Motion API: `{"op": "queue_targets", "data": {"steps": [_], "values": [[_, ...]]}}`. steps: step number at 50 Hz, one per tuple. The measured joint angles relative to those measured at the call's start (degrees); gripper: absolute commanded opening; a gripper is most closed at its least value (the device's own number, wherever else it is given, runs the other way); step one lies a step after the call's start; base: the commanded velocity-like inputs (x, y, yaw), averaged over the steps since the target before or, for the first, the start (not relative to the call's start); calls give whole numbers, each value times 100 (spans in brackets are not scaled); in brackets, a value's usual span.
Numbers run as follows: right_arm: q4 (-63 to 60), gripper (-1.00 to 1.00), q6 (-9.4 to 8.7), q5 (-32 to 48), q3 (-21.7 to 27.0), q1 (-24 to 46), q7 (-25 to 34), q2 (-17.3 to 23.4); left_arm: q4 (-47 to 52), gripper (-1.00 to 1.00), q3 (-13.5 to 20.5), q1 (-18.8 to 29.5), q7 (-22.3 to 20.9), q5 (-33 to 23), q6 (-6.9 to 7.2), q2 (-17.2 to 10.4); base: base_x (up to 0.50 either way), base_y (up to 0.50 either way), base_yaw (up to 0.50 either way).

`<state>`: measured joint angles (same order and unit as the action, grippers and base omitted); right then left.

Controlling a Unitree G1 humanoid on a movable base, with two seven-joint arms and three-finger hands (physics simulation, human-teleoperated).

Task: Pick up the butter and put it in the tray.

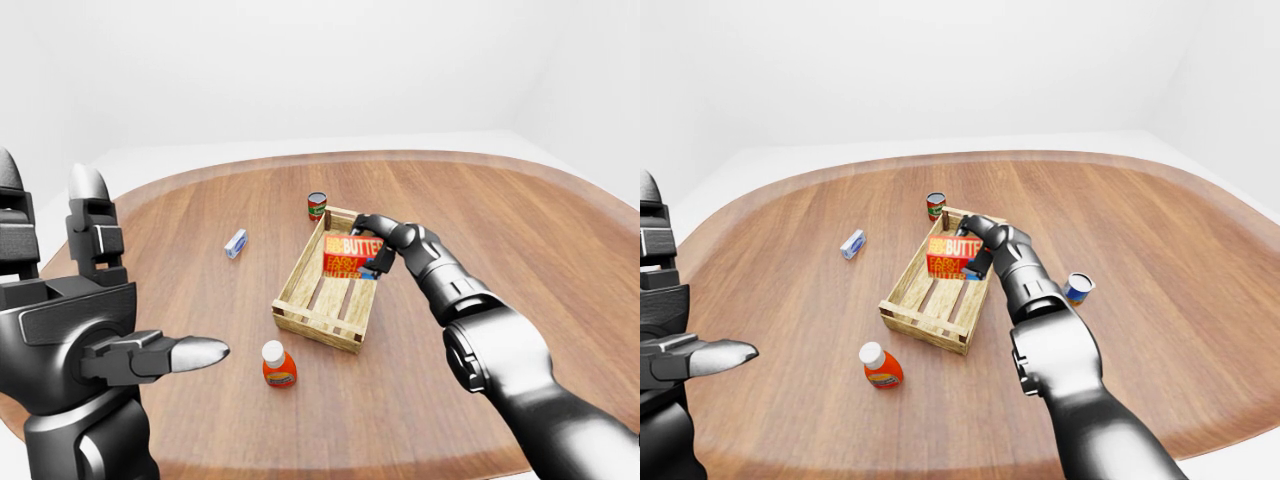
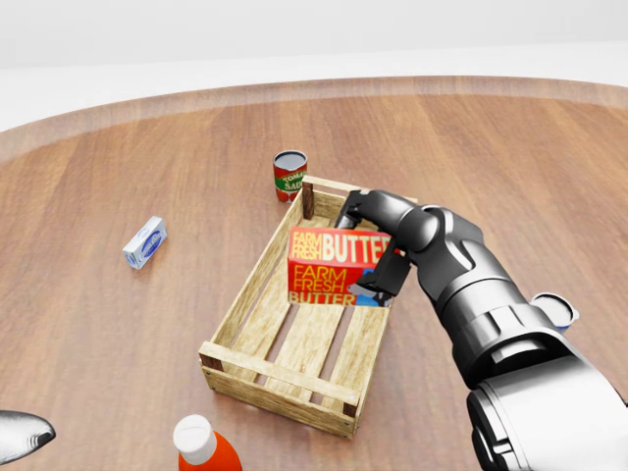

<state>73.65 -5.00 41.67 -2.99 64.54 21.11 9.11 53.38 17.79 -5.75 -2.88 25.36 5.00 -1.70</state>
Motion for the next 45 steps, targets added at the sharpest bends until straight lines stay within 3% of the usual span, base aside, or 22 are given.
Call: {"op": "queue_targets", "data": {"steps": [24,45], "values": [[396,-100,0,-376,125,143,-303,-268,30,100,87,63,56,119,0,-37,0,0,0],[528,-100,0,-535,215,-215,-531,-478,31,100,181,119,111,252,0,-87,0,0,0]]}}
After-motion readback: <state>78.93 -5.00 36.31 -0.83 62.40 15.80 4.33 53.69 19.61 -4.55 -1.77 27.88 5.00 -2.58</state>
